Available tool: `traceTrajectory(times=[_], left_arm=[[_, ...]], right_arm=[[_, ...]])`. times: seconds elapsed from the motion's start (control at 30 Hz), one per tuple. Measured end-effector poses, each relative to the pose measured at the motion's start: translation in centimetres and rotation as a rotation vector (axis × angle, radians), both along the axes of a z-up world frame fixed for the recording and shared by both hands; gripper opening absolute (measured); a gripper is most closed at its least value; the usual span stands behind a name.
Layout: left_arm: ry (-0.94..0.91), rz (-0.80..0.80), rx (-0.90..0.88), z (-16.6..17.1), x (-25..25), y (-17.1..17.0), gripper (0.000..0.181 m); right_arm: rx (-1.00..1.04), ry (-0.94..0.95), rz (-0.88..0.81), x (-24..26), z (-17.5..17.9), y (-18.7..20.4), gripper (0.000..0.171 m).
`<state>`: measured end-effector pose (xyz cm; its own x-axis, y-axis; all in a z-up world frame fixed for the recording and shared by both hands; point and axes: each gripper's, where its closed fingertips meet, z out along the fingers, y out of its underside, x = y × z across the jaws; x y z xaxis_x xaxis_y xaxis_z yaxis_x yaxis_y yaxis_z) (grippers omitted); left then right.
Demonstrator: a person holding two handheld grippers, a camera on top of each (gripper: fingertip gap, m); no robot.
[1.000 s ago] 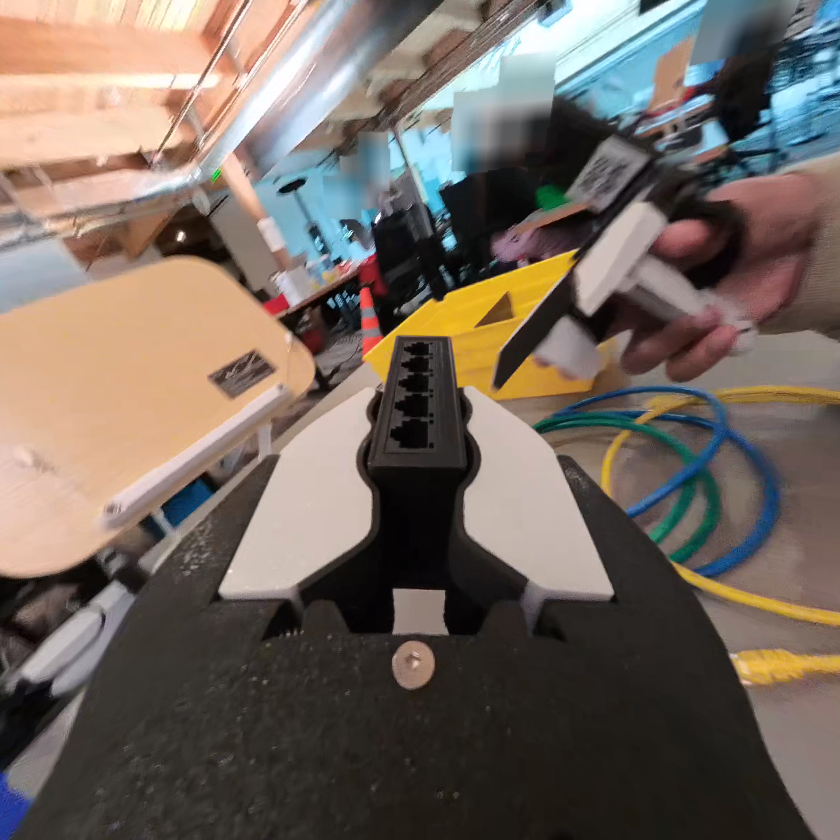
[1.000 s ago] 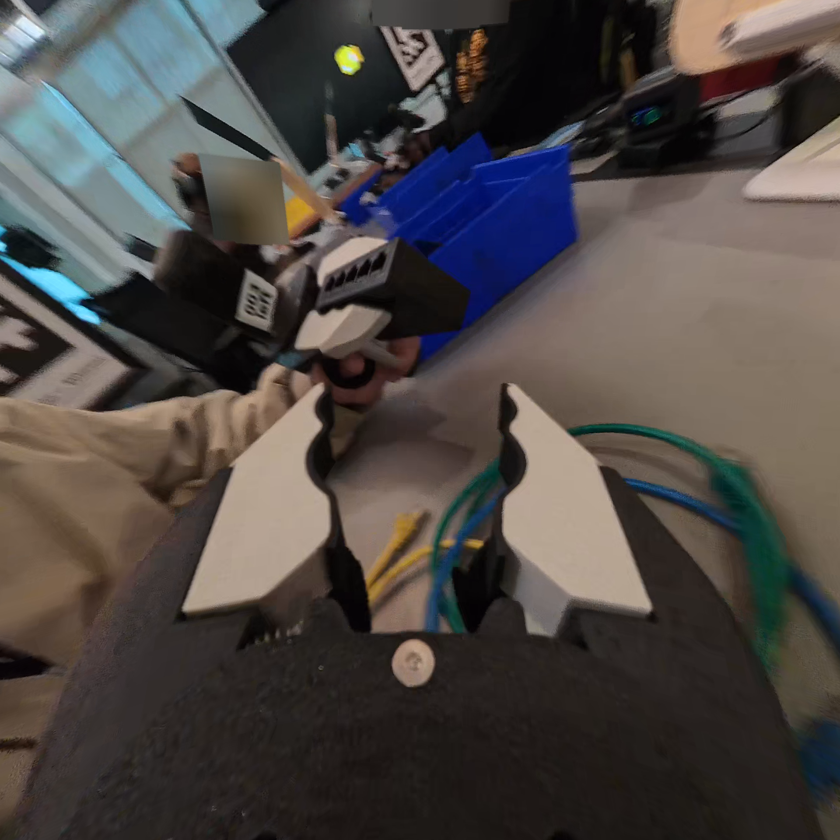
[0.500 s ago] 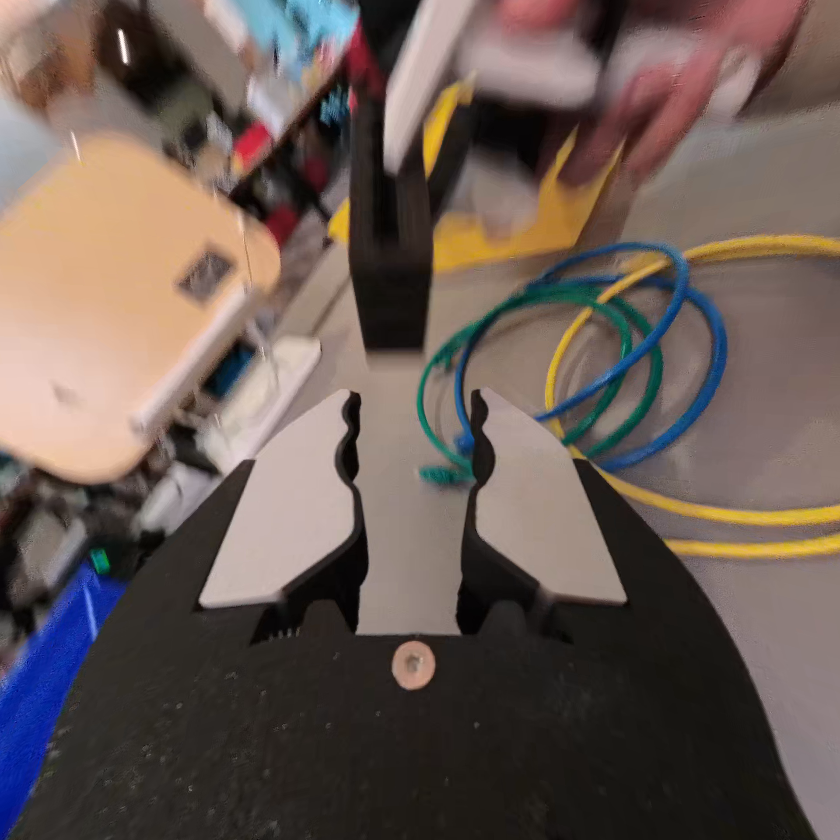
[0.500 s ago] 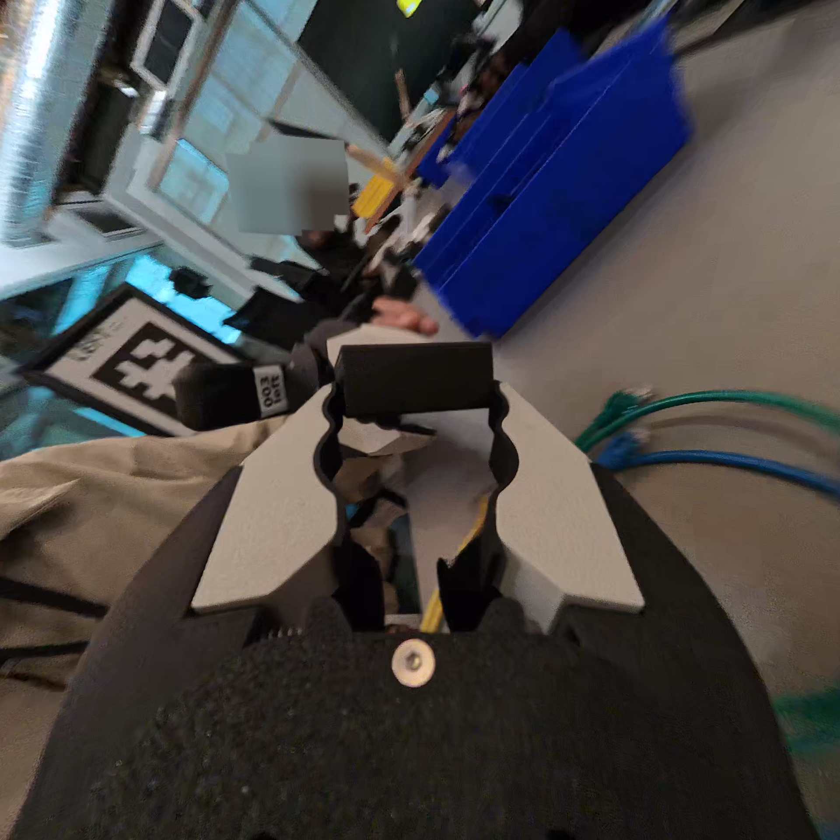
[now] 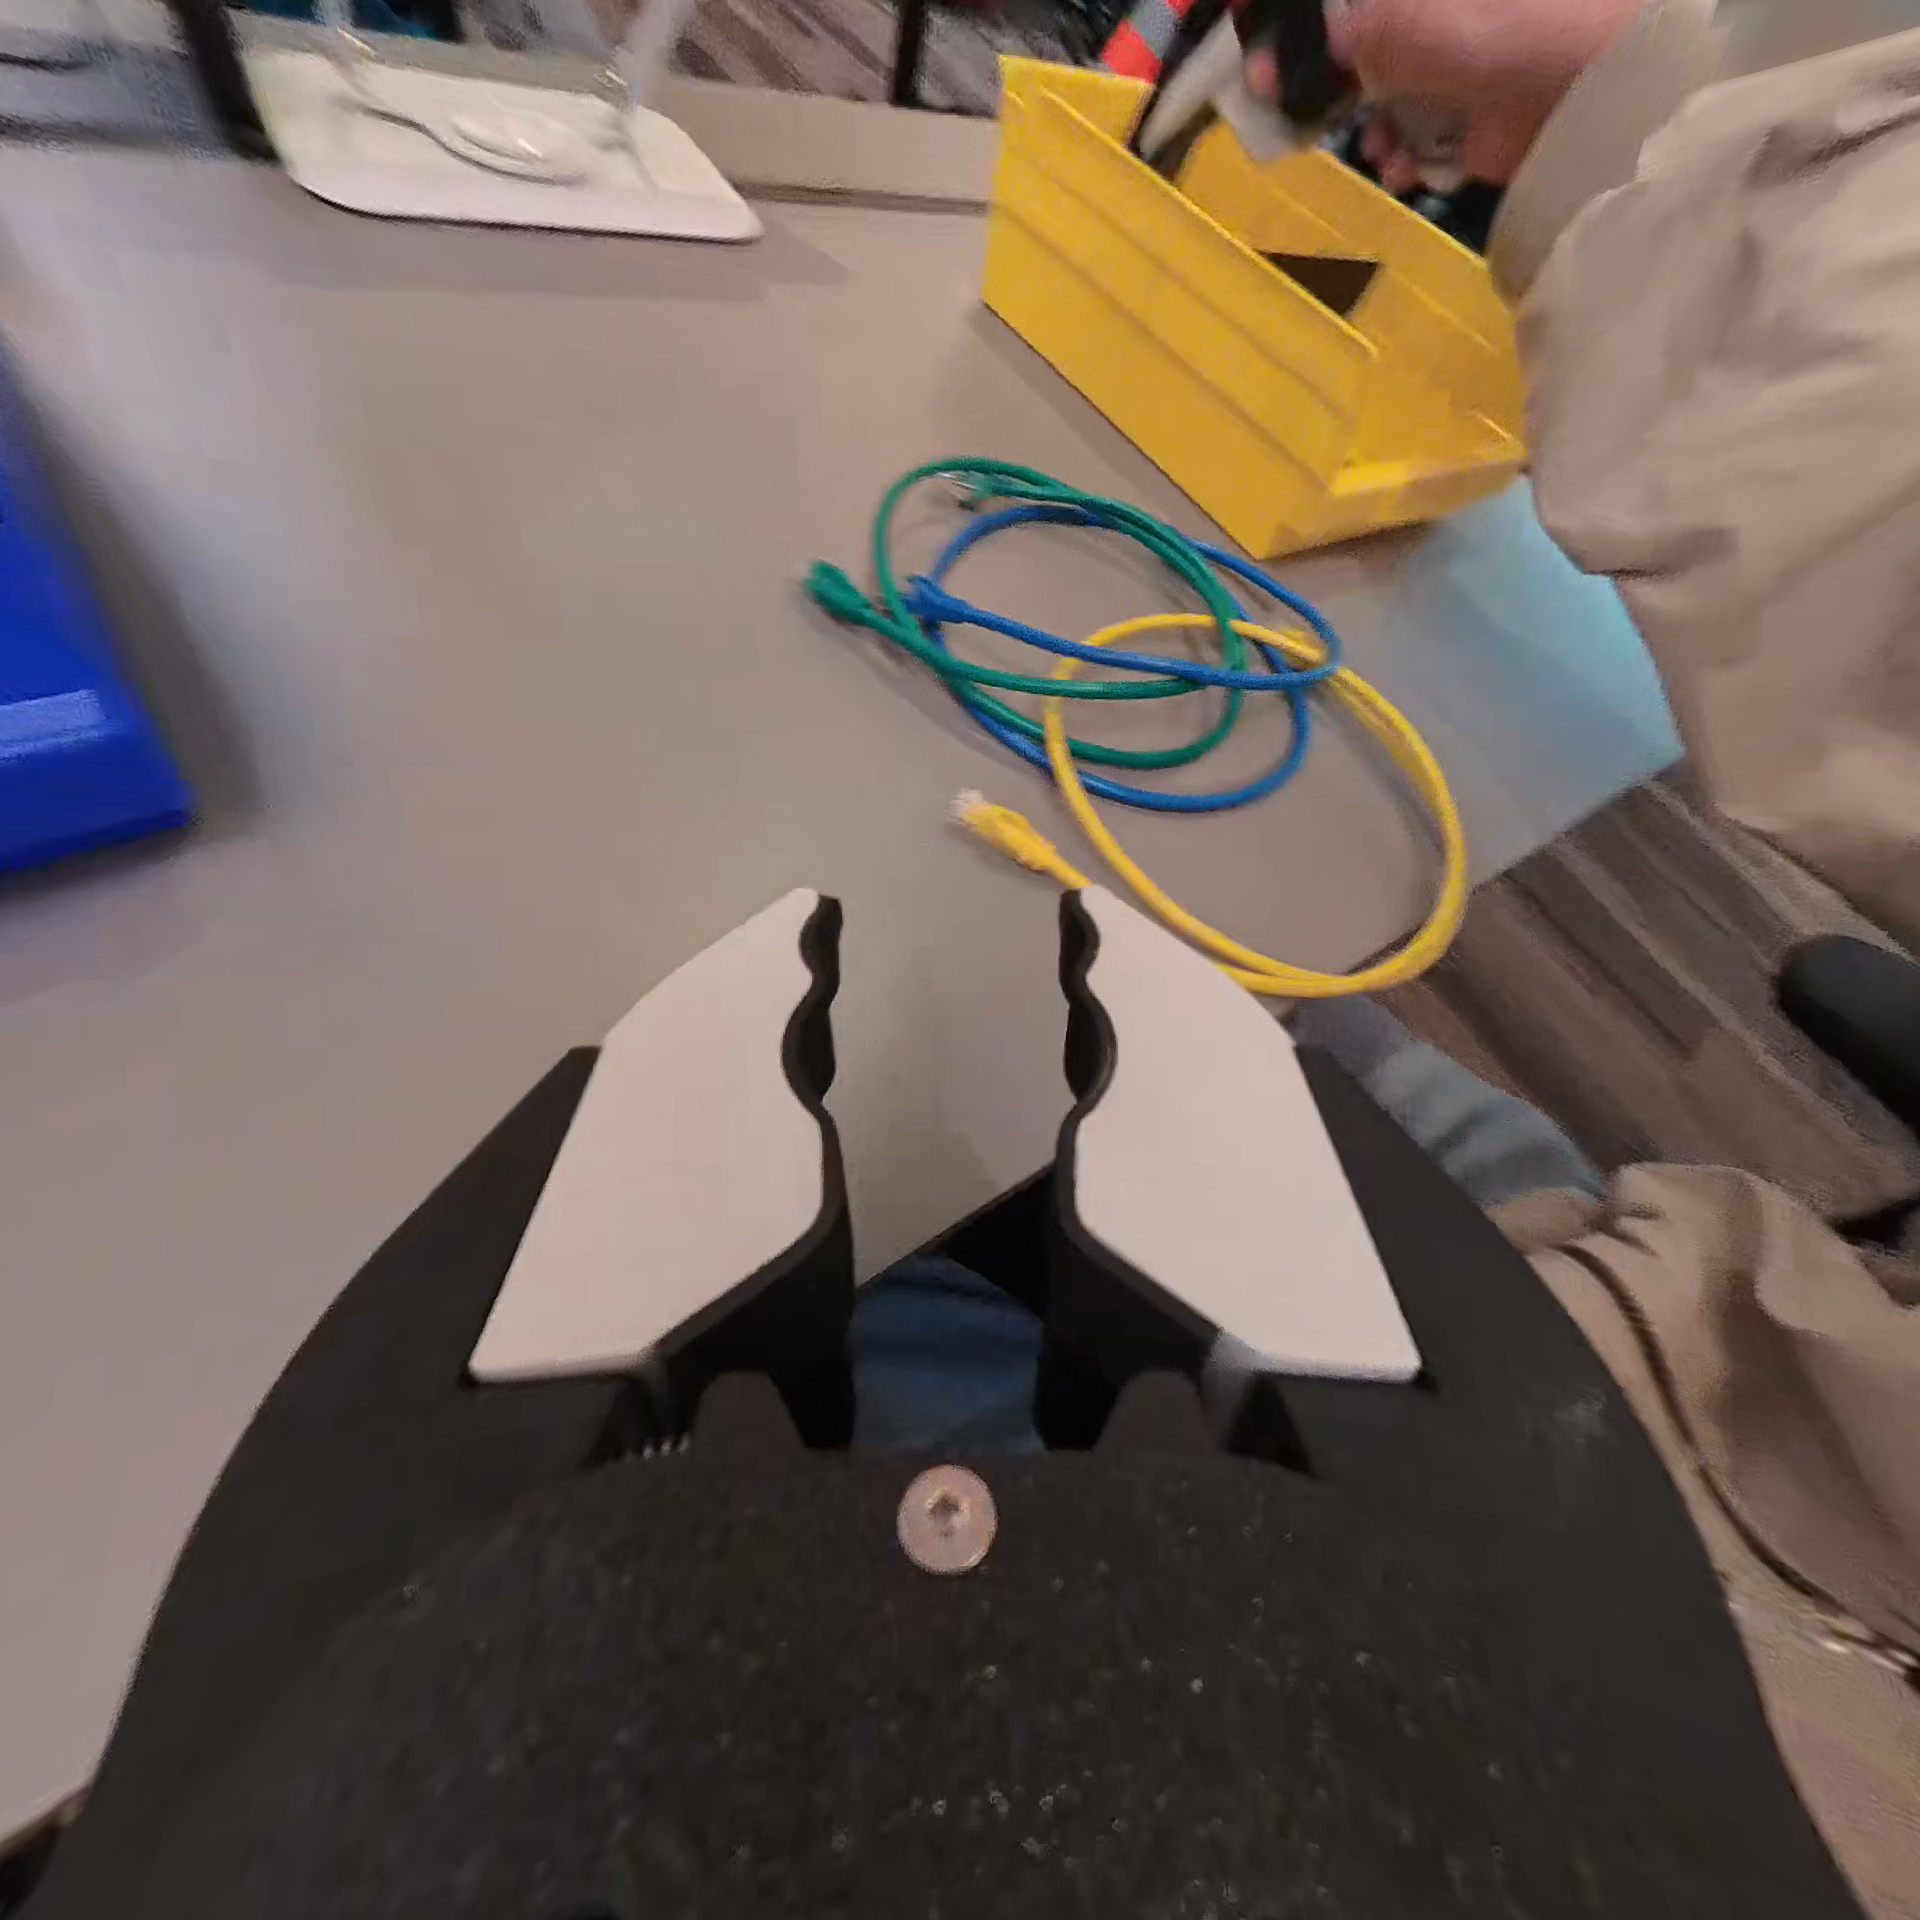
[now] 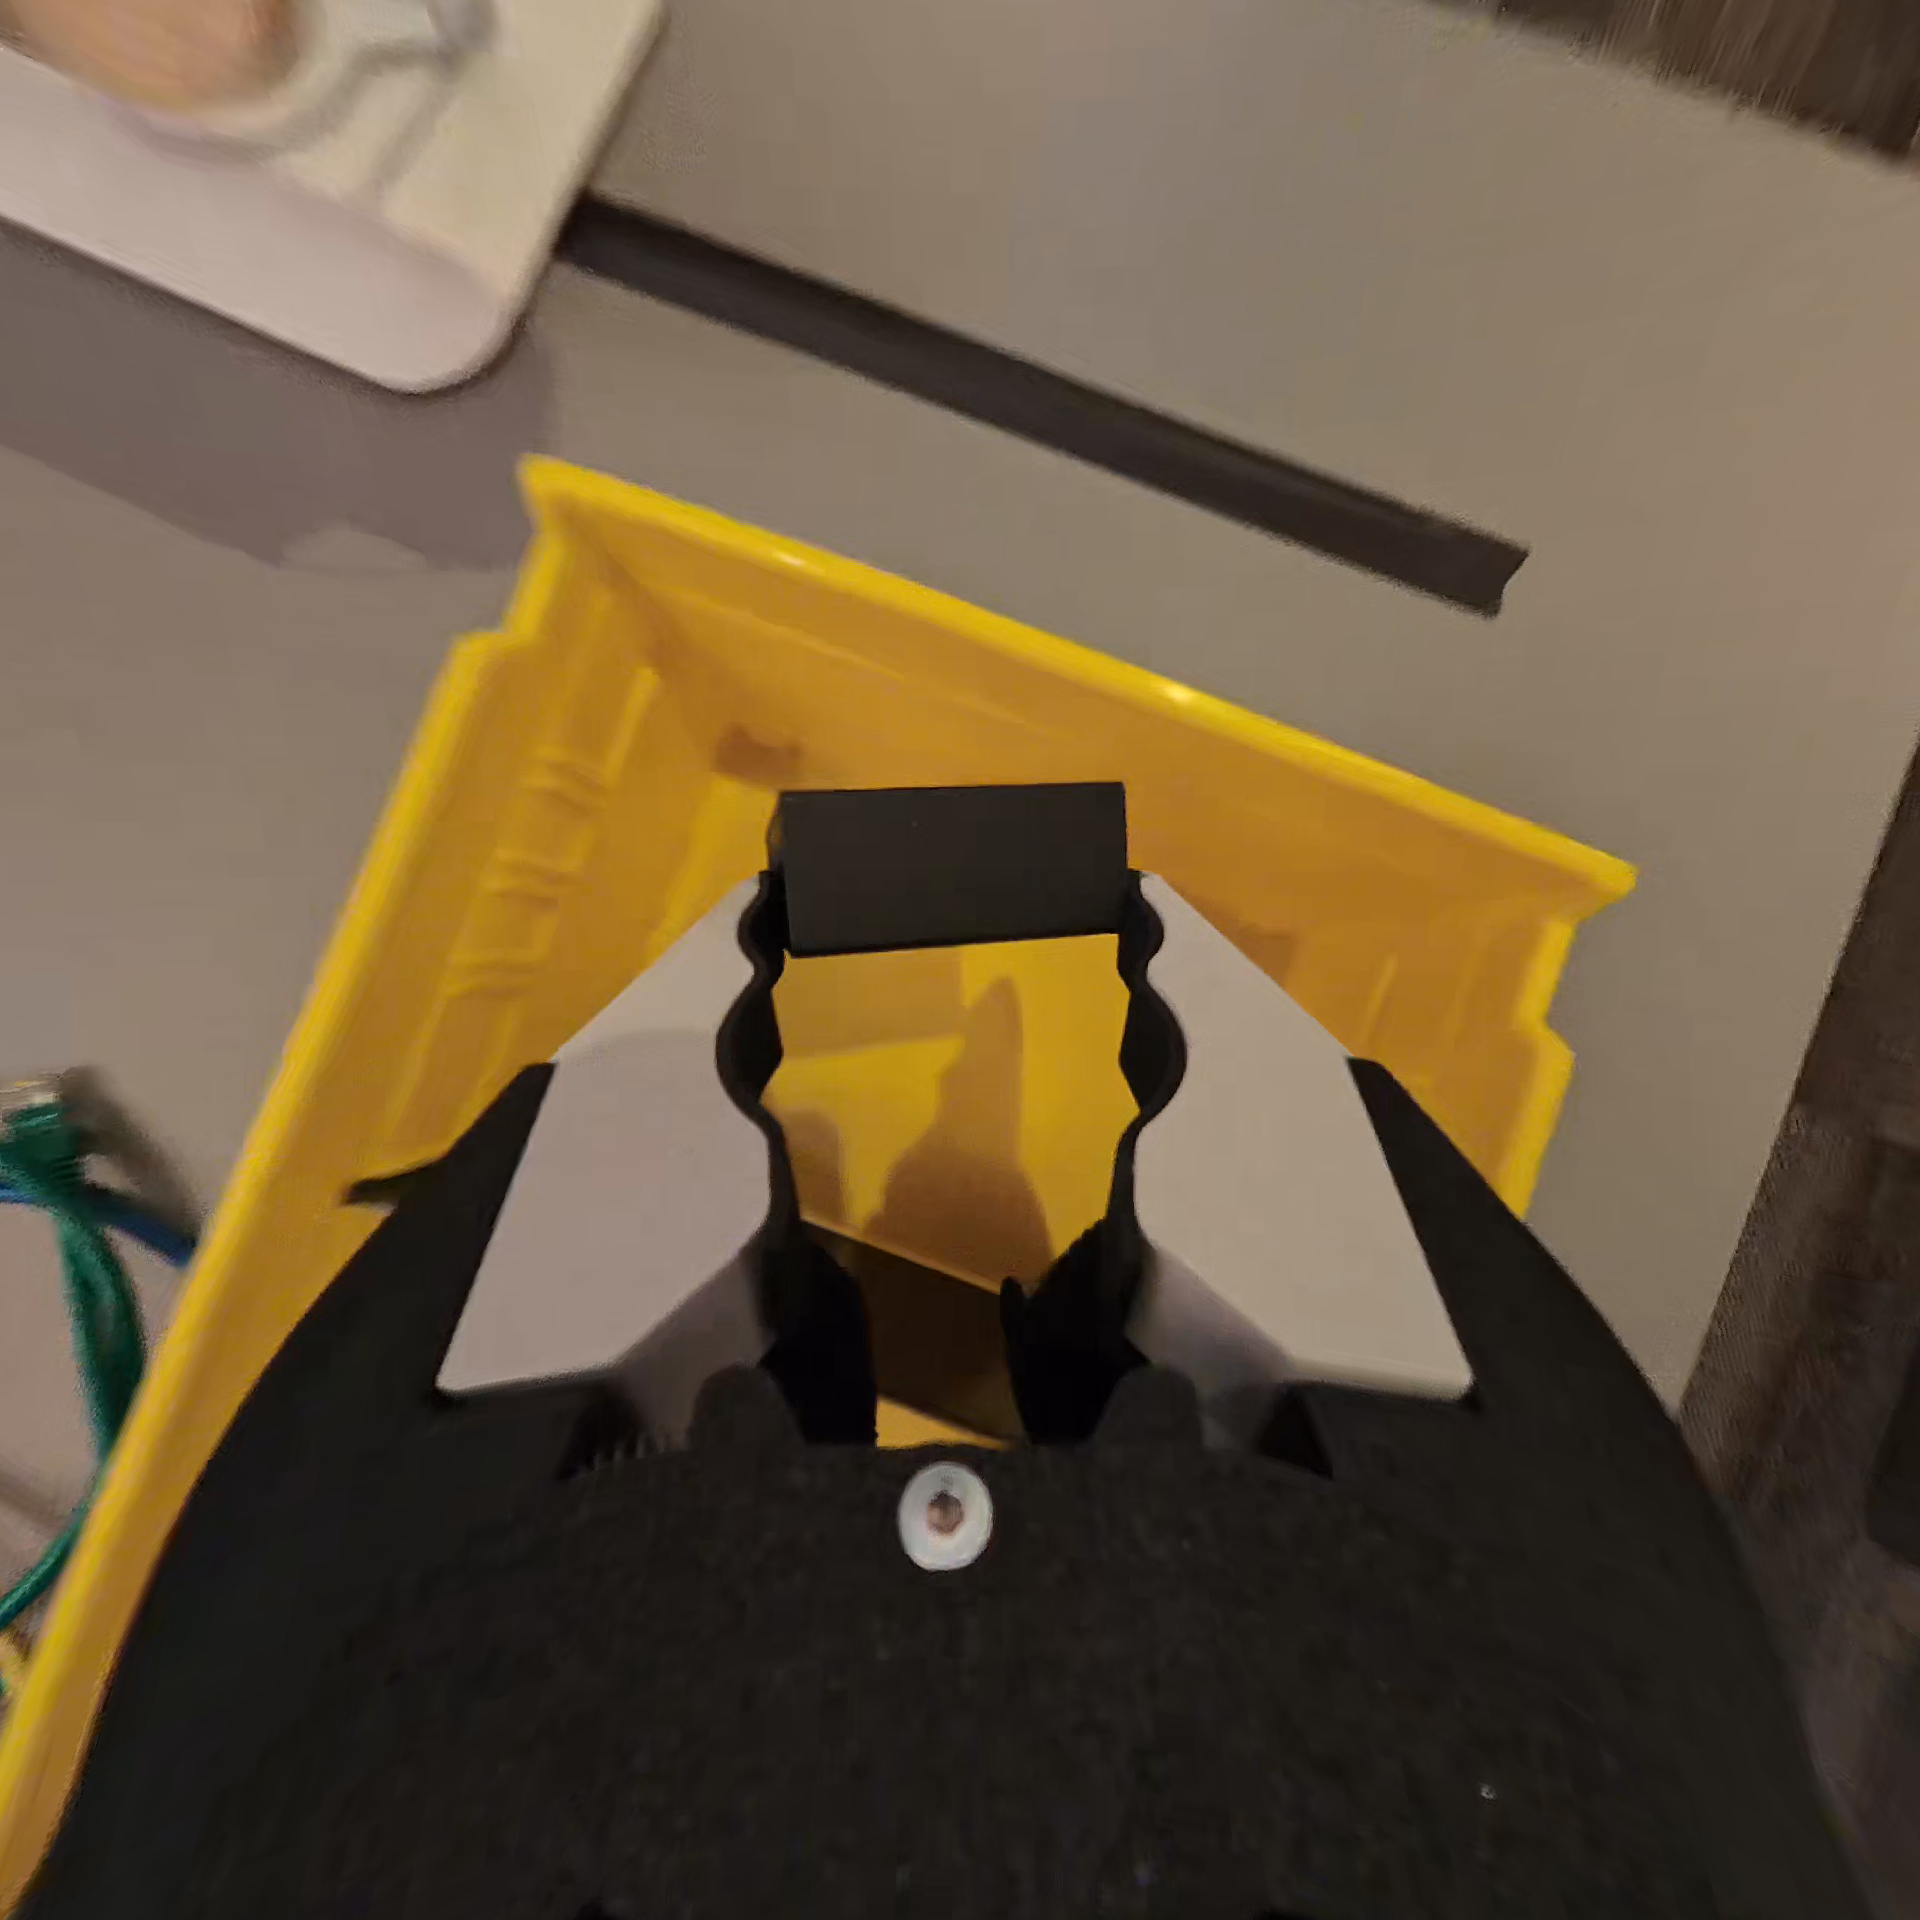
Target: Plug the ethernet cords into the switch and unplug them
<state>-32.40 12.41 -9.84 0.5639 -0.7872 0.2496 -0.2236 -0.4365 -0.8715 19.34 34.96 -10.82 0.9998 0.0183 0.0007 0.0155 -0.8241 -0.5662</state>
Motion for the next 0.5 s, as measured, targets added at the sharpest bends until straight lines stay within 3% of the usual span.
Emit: traceTrajectory(times=[0.03, 0.13, 0.33, 0.4, 0.5], left_arm=[[0.009, 0.036, 0.026, -0.2, -0.7, 0.2, 0.040], [0.052, 0.107, 0.080, -0.8, -2.4, 0.8, 0.039], [0.036, 0.147, 0.096, -0.9, -2.4, 2.0, 0.037], [0.059, 0.125, 0.084, -1.4, -1.6, 2.0, 0.038], [0.082, 0.100, 0.117, -1.3, -0.6, 2.1, 0.038]], right_arm=[[-0.041, -0.010, -0.006, 0.4, -1.4, 0.0, 0.065], [-0.113, -0.088, -0.003, 1.5, -3.6, -0.6, 0.065], [-0.088, -0.115, 0.037, 0.8, -3.4, -0.7, 0.068], [-0.023, -0.098, 0.012, 0.4, -2.1, -0.7, 0.082], [0.165, -0.112, -0.009, -1.0, 3.3, -2.6, 0.084]])
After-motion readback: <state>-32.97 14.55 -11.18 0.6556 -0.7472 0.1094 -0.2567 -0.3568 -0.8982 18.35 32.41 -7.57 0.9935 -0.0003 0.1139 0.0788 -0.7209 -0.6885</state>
